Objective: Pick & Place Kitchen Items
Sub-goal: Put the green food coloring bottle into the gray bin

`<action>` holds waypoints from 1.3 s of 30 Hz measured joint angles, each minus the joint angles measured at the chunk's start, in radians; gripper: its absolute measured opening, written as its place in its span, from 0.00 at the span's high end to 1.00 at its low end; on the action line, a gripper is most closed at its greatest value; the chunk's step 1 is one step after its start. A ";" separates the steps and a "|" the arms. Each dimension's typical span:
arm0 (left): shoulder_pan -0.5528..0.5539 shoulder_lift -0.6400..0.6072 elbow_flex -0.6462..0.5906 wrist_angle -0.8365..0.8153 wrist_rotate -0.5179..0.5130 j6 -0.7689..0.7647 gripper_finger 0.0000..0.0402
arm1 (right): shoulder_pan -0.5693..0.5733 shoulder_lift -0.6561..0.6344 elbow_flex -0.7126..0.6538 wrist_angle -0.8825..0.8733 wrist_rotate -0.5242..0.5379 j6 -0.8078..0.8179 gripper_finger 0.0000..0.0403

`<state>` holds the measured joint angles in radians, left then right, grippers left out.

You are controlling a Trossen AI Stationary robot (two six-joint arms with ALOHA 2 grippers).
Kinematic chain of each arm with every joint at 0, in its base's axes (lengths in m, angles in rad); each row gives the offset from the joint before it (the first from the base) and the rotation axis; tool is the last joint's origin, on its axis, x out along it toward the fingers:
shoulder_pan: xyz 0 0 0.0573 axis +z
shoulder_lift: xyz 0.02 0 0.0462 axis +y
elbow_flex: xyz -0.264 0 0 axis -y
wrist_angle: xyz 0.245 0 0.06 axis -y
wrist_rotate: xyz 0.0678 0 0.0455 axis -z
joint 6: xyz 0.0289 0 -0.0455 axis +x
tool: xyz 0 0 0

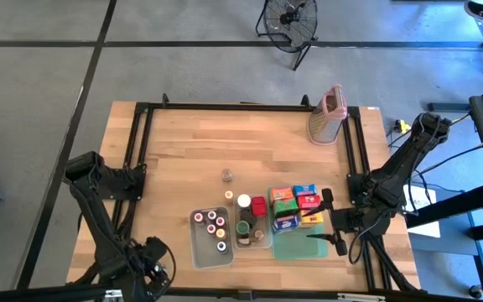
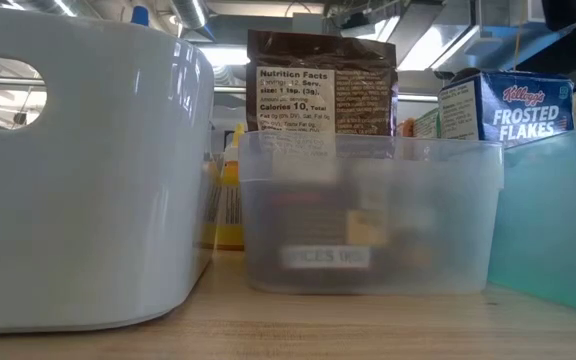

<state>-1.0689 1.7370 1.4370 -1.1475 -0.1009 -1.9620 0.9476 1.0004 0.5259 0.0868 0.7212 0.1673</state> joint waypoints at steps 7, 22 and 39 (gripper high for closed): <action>0.001 0.001 -0.078 0.070 0.050 -0.006 0.19 | -0.004 0.000 0.000 0.000 -0.018 0.000 0.32; 0.018 0.002 -0.201 0.244 0.071 0.055 0.19 | -0.004 0.000 0.001 0.000 -0.018 0.000 0.32; 0.018 0.003 -0.249 0.314 0.068 0.091 0.36 | -0.005 0.000 0.001 -0.008 -0.018 0.000 0.32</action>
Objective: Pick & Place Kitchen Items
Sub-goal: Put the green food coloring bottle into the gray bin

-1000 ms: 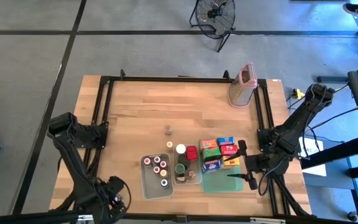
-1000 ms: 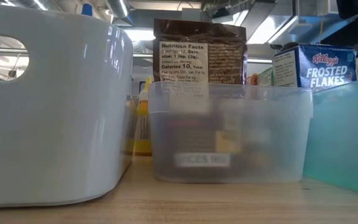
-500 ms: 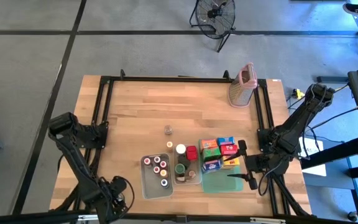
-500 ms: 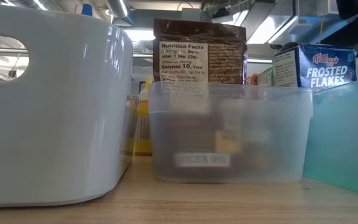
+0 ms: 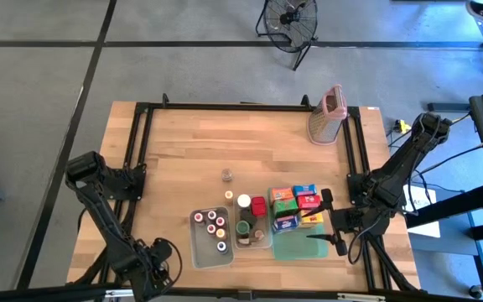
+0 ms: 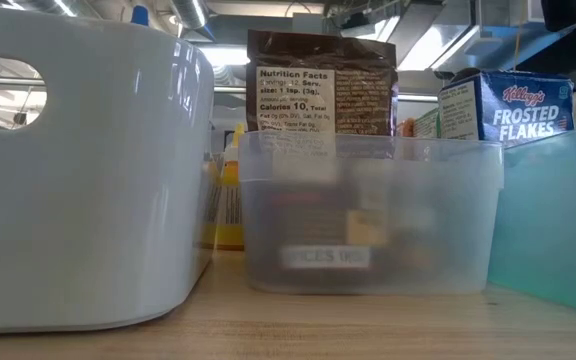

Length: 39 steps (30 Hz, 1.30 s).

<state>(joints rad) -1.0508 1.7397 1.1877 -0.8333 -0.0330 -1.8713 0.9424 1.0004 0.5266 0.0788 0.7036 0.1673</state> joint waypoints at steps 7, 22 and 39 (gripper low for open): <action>0.000 0.000 0.000 -0.001 0.001 0.057 0.52 | 0.000 0.000 0.000 0.000 0.000 0.000 0.32; 0.016 -0.001 0.039 -0.003 0.037 0.206 0.64 | 0.000 0.000 0.000 0.000 0.000 0.000 0.32; 0.242 -0.016 0.463 -0.261 0.057 0.713 0.62 | 0.000 0.000 0.000 -0.030 0.000 0.000 0.32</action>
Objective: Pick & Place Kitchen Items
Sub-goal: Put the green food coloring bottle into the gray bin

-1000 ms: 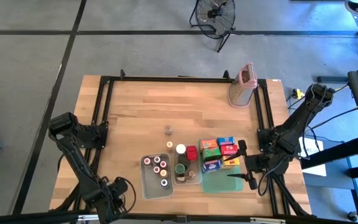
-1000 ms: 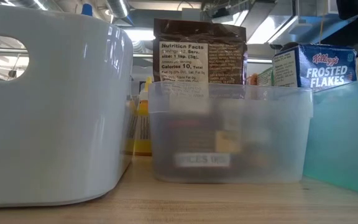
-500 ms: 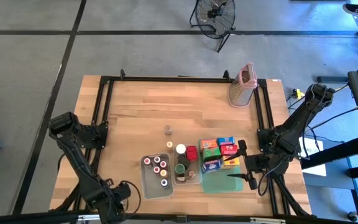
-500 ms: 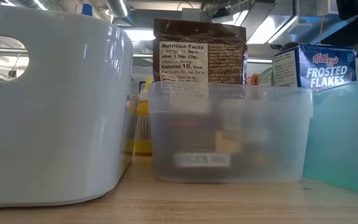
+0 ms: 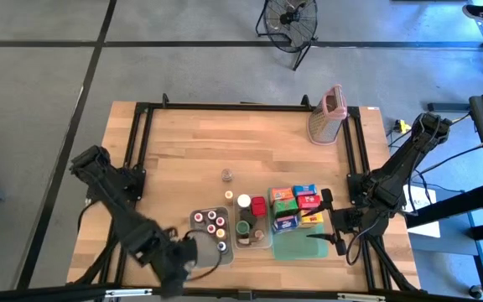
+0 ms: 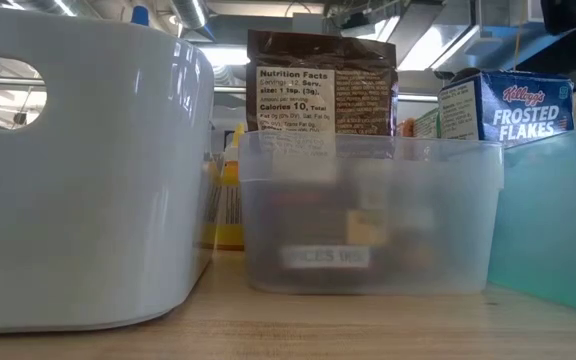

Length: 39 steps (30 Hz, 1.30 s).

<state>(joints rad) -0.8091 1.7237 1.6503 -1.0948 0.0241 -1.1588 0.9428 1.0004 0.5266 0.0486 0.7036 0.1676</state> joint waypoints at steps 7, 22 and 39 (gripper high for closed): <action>0.159 0.003 0.025 -0.202 -0.007 0.249 0.62 | 0.000 0.000 0.000 -0.034 0.000 0.000 0.32; 0.338 0.100 -0.038 -0.202 0.070 0.544 0.62 | 0.000 0.000 0.000 -0.113 0.000 -0.017 0.32; 0.350 0.110 -0.189 -0.070 0.063 0.544 0.63 | 0.000 0.000 0.000 -0.101 0.003 -0.246 0.32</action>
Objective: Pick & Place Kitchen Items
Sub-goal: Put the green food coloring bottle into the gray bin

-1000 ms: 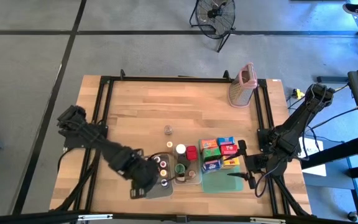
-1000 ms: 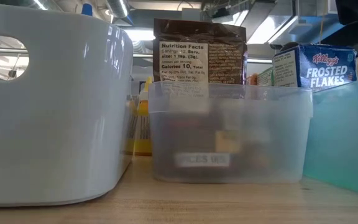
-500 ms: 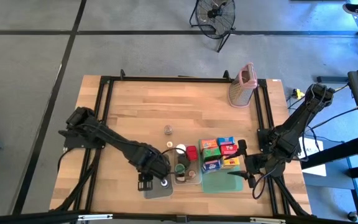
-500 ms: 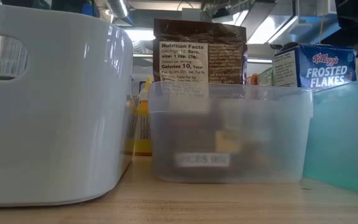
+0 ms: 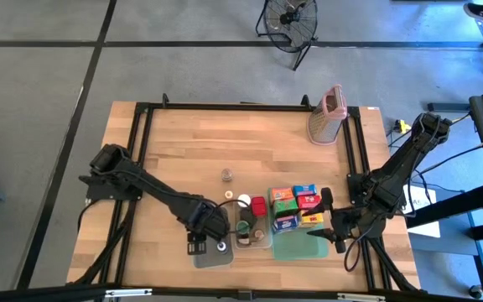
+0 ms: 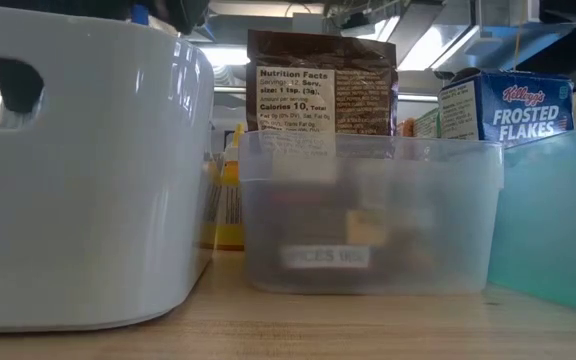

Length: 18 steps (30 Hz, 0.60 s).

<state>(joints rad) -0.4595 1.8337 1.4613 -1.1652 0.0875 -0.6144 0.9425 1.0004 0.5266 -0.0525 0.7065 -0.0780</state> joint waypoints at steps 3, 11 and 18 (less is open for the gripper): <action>0.008 -0.001 -0.015 0.014 -0.006 0.000 0.63 | 0.000 0.000 0.000 0.012 0.000 -0.016 0.32; 0.026 0.000 -0.064 0.084 -0.002 0.026 0.62 | 0.000 0.000 0.000 0.012 -0.002 0.003 0.32; 0.021 0.000 -0.064 0.100 -0.022 0.026 0.60 | 0.000 0.000 0.000 0.012 -0.003 -0.008 0.32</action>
<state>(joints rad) -0.4382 1.8336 1.3972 -1.0649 0.0652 -0.5884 0.9425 1.0004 0.5266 -0.0406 0.7040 -0.0864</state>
